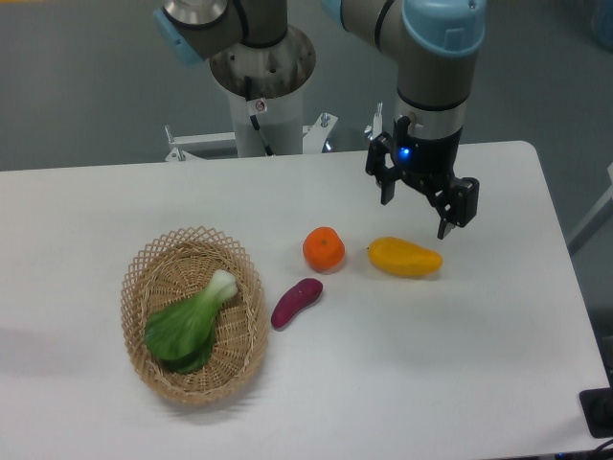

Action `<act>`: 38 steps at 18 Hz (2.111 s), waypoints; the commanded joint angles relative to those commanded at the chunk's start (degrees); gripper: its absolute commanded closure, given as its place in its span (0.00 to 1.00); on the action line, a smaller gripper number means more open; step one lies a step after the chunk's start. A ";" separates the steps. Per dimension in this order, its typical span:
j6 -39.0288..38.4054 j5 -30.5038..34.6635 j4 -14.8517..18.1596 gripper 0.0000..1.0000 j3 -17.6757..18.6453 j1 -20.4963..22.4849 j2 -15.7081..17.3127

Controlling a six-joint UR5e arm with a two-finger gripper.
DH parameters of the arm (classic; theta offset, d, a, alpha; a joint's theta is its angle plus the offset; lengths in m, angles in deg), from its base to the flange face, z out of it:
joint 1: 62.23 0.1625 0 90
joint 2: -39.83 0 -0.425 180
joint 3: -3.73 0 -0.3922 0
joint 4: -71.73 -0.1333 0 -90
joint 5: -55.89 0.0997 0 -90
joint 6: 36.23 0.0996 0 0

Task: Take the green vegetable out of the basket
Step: 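Move the gripper from above the yellow mango toward the wicker basket, then lower the gripper onto the green bok choy and close on it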

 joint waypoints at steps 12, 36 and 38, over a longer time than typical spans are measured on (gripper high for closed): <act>-15.01 -0.44 -0.09 0.00 1.05 -6.49 -0.97; -37.79 8.17 -21.26 0.00 16.79 -31.02 -13.44; -37.71 8.26 -21.97 0.00 17.22 -31.03 -13.62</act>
